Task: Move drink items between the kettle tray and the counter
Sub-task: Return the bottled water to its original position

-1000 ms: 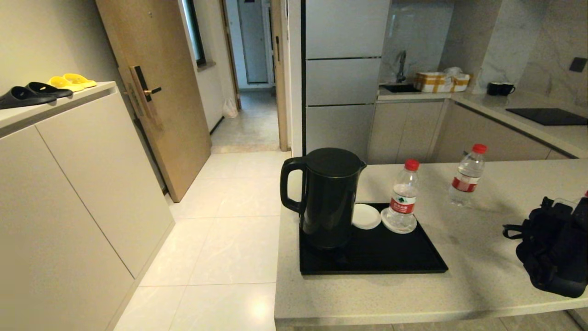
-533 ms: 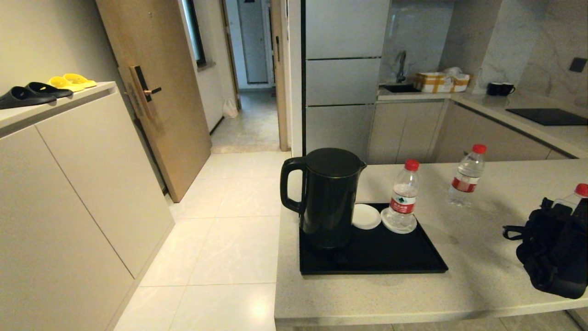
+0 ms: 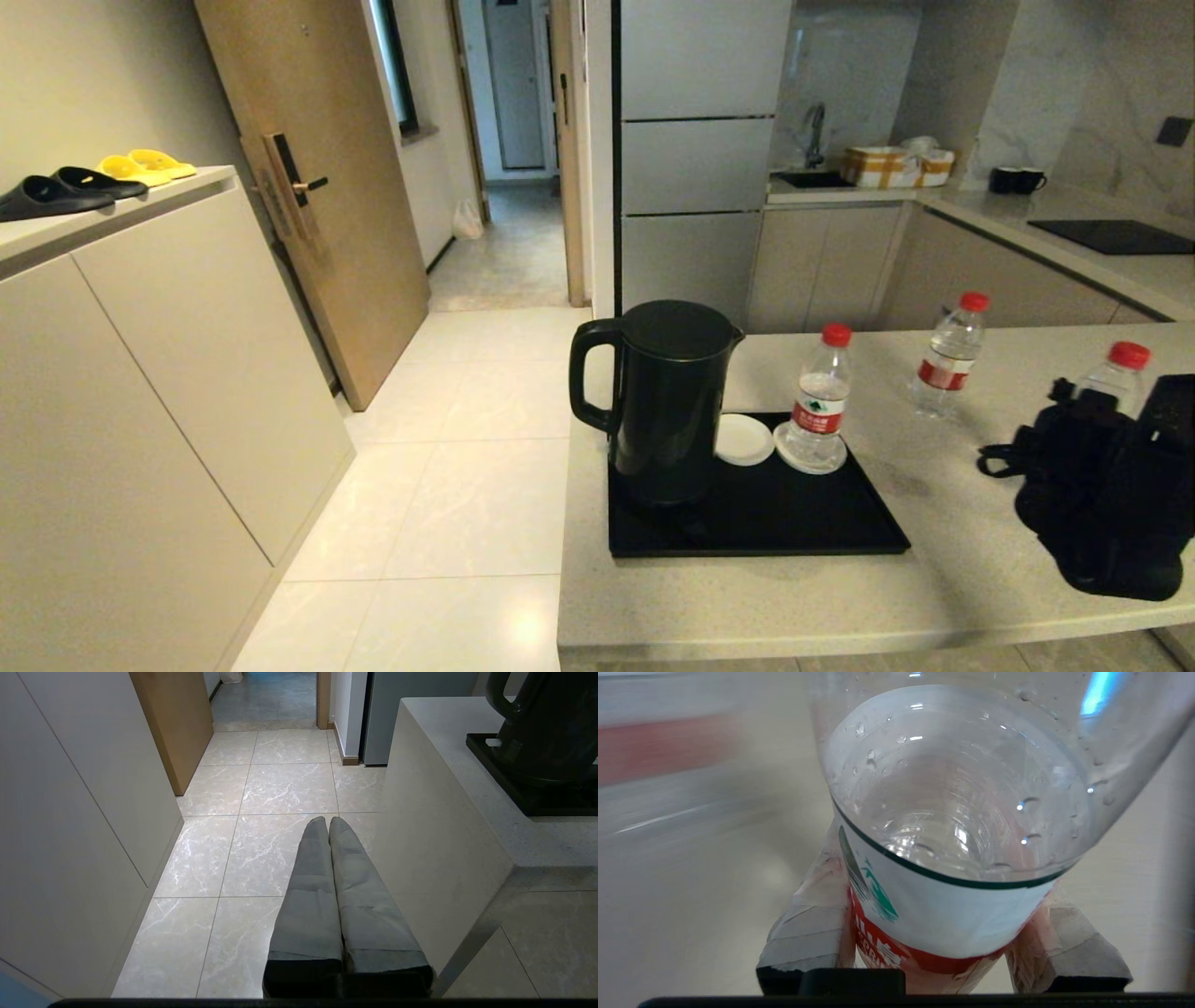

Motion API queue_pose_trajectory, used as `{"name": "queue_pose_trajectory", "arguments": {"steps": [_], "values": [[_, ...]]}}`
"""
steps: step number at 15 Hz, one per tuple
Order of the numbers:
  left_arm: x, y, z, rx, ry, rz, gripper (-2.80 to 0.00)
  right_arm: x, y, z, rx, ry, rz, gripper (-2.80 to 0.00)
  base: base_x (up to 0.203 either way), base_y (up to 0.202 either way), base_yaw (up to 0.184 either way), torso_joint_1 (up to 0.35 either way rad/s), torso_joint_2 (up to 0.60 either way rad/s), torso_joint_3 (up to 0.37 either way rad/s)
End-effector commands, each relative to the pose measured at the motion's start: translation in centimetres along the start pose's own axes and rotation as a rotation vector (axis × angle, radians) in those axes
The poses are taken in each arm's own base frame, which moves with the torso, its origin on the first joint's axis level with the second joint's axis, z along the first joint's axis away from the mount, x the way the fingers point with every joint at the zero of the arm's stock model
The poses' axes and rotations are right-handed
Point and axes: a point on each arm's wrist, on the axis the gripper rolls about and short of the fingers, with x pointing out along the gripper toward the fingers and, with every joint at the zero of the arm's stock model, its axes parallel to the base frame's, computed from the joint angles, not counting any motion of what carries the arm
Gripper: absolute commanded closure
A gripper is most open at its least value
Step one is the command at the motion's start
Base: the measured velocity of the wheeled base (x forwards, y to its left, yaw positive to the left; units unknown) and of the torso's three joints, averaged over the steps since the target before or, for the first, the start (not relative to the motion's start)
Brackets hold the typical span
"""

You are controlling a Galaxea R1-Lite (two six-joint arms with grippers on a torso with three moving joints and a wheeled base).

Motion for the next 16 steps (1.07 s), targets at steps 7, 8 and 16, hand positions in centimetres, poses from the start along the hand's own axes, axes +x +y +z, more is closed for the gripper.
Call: {"name": "queue_pose_trajectory", "arguments": {"steps": [7, 8, 16], "values": [[0.0, 0.0, 0.0, 0.0, 0.002, 0.001, 0.0, -20.8, 13.0, 8.3, -0.041, -0.133, 0.683, 0.0, 0.0, 0.0, 0.0, 0.0, 0.0, 0.0], [0.0, 0.0, 0.0, 0.0, 0.001, 0.001, 0.0, -21.0, 14.0, 8.6, -0.045, -0.132, 0.713, 0.0, 0.0, 0.0, 0.0, 0.0, 0.0, 0.0], [0.0, 0.0, 0.0, 0.0, 0.002, 0.003, 0.0, -17.3, 21.0, 5.2, -0.074, -0.091, 0.699, 0.0, 0.0, 0.0, 0.0, 0.0, 0.0, 0.0]]}}
